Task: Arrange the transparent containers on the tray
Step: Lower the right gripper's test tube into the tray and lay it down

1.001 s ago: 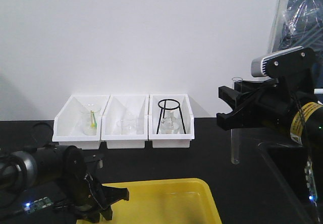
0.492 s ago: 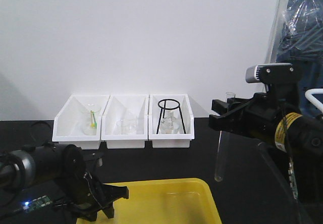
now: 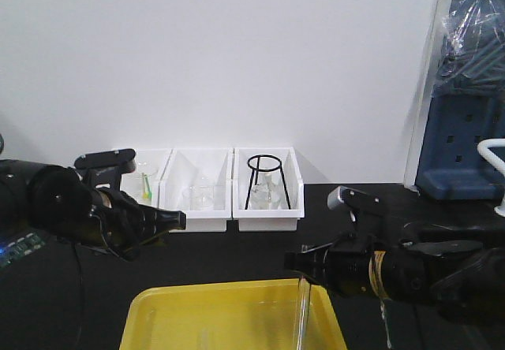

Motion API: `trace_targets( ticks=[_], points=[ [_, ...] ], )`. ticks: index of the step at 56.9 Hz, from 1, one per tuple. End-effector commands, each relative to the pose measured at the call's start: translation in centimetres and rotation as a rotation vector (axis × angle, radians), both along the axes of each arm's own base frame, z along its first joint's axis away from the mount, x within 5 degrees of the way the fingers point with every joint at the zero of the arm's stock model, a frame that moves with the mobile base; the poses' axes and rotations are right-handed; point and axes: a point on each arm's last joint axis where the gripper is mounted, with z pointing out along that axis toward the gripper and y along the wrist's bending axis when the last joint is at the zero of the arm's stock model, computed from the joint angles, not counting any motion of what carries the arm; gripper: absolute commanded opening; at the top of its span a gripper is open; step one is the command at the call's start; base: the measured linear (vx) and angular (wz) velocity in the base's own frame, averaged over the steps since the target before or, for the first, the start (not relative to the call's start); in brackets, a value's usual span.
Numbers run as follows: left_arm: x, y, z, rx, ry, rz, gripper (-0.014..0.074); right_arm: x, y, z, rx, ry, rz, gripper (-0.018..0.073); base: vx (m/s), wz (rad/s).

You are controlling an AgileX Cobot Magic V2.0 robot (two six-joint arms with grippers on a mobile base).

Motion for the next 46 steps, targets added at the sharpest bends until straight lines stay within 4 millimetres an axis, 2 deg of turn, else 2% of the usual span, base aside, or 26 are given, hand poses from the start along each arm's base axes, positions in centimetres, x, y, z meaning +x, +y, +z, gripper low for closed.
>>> trace_targets(
  ticks=[1,13,22,35,46],
  points=[
    [-1.1,0.5,4.7,-0.04,-0.179,0.003,0.0391,0.2,0.1,1.4,0.027,0.004,-0.005,-0.0011,0.0,0.0],
    [-2.2,0.8,6.5,-0.059,-0.222,0.004,0.0391,1.0,0.3,-1.6,0.011,0.086,-0.012,-0.0011,0.0,0.0],
    [-2.4,0.9,6.5,-0.061,-0.211,0.006,0.0391,1.8,0.4,-3.0,-0.01,0.108,-0.02,-0.0011,0.0,0.0],
    [-2.4,0.9,6.5,-0.059,-0.207,0.005,0.0391,3.9,1.0,-3.6,-0.004,0.095,-0.024,-0.0004,0.0,0.0],
    [-2.4,0.9,6.5,-0.06,-0.21,0.006,0.0391,4.9,1.4,-5.8,-0.012,0.136,-0.012,0.0051,0.0,0.0]
  ],
)
